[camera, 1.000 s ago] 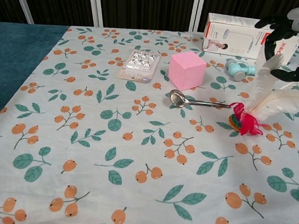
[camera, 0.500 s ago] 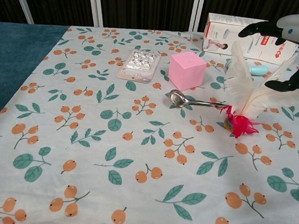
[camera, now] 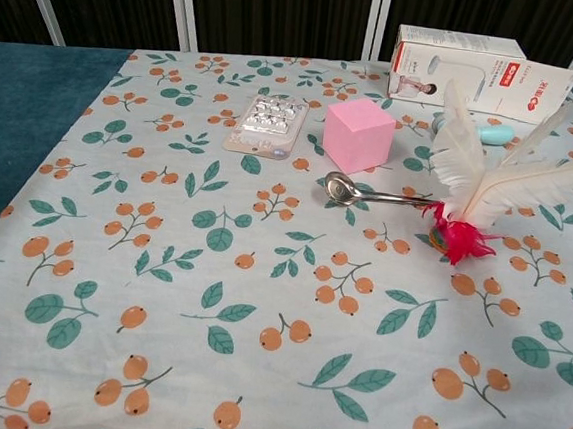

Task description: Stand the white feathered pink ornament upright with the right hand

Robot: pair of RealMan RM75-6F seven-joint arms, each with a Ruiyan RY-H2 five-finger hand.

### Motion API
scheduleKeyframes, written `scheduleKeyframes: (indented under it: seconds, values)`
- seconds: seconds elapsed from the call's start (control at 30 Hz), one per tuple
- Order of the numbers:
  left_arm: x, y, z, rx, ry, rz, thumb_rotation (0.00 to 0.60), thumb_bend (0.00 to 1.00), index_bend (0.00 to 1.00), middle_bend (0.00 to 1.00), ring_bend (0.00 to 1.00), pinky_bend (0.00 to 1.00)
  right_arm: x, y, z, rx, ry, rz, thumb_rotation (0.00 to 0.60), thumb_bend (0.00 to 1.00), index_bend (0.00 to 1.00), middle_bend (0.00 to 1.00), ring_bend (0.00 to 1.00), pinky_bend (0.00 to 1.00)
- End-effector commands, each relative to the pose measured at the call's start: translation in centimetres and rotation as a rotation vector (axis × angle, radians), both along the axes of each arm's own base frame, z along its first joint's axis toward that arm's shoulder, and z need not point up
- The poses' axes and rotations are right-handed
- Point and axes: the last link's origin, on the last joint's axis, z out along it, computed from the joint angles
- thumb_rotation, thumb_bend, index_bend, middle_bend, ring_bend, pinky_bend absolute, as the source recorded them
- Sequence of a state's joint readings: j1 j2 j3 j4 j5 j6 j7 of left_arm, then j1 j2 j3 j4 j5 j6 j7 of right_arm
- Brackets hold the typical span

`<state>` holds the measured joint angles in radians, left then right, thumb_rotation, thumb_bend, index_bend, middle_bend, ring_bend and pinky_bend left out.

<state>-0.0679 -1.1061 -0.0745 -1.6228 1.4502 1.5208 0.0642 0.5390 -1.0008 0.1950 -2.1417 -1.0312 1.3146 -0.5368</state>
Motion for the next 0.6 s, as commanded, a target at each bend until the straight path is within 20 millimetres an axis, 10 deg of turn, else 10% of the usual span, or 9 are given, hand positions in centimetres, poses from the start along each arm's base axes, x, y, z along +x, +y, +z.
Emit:
scheduleKeyframes:
  seconds: [0.03, 0.6]
  values:
    - [0.1, 0.0, -0.1, -0.002, 0.002, -0.002, 0.600, 0.39, 0.07, 0.08, 0.00, 0.00, -3.4, 1.2, 3.3, -0.085, -0.039, -0.041, 0.600, 0.21, 0.00, 0.01, 0.05, 0.14]
    - [0.2, 0.0, -0.1, 0.006, -0.006, -0.004, 0.600, 0.39, 0.07, 0.08, 0.00, 0.00, -16.1, 6.6, 4.4, -0.211, 0.038, -0.107, 0.600, 0.20, 0.00, 0.01, 0.05, 0.14]
